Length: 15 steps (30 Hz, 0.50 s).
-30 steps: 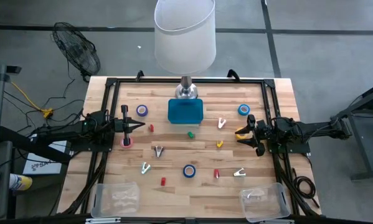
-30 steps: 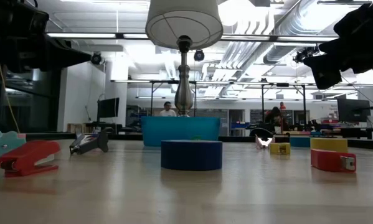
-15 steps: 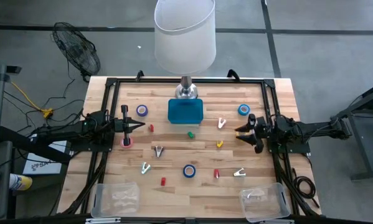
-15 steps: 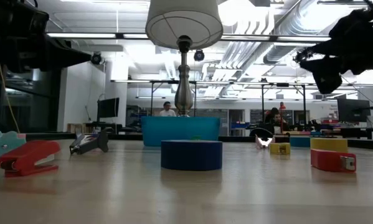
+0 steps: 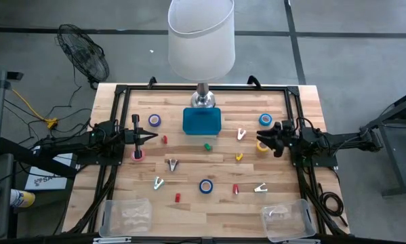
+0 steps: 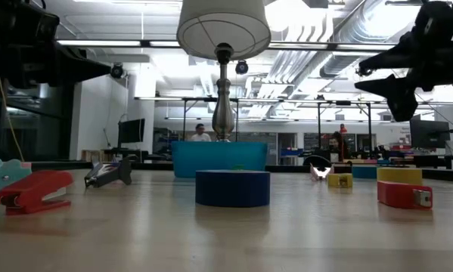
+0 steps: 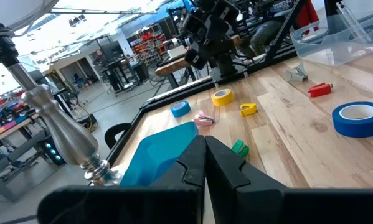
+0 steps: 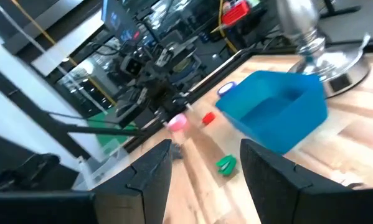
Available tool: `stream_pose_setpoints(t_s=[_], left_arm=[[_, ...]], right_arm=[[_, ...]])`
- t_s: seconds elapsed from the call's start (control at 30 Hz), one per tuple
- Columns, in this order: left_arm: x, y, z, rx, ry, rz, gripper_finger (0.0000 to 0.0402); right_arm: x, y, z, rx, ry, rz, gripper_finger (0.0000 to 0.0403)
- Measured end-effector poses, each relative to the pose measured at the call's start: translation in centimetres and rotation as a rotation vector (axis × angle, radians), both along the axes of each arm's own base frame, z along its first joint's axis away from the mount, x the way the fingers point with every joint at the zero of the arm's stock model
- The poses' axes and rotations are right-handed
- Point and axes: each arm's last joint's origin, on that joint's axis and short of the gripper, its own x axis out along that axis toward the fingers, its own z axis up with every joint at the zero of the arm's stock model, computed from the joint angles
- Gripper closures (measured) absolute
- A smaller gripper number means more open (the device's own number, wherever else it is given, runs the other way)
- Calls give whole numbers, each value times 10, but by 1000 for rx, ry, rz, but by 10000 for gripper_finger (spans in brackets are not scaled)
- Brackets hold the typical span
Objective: Pick and place Stapler, Stapler remover, tape
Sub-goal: Put the light blue tape into the blue bin
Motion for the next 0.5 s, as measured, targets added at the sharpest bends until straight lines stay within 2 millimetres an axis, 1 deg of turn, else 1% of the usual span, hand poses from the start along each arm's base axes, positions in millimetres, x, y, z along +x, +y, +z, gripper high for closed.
stream_pose_setpoints(t_s=[0.17, 0.23, 0.37, 0.5], left_arm=[[0, 0, 0, 0, 0, 0, 400], [0, 0, 0, 0, 0, -1, 400], [0, 0, 0, 0, 0, 0, 400], [0, 0, 0, 0, 0, 0, 400]], right_arm=[[0, 2, 0, -32, 8, 83, 222], [0, 2, 0, -61, 13, 69, 222], [0, 0, 0, -45, 16, 4, 222], [-1, -1, 2, -51, 64, -25, 222]])
